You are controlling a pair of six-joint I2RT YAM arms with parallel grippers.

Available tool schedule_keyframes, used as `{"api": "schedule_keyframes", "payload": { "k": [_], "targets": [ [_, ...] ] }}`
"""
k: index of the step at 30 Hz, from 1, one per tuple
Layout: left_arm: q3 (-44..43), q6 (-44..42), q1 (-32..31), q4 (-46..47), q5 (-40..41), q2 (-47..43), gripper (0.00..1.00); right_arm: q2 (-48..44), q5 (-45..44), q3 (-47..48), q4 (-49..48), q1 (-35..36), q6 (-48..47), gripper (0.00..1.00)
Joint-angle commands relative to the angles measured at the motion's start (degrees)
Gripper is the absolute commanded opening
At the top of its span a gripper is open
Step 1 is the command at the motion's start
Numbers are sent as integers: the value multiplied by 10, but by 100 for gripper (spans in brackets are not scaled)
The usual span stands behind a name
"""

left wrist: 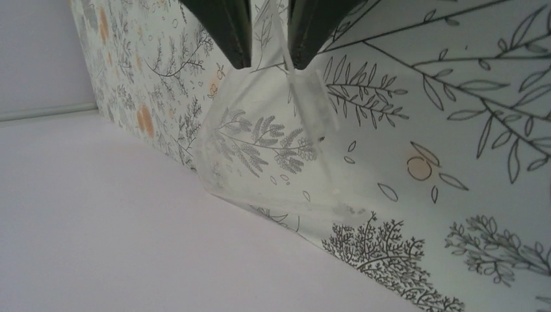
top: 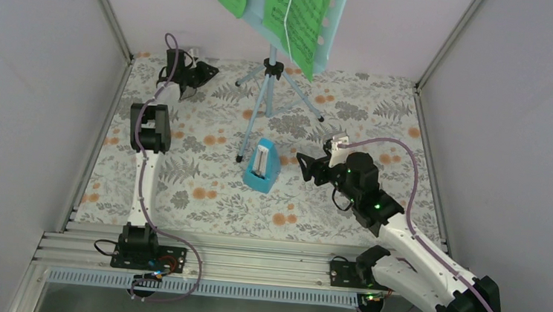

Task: Pack up the instrument practice props

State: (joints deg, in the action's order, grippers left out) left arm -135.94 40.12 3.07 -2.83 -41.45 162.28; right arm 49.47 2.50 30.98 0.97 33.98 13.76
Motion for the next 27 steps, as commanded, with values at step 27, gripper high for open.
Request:
{"api": "schedule_keyframes", "payload": {
  "k": [27],
  "targets": [
    [818,-22,17,455,113,-627,2,-33,-42,21,25,-7,30,99]
  ]
}}
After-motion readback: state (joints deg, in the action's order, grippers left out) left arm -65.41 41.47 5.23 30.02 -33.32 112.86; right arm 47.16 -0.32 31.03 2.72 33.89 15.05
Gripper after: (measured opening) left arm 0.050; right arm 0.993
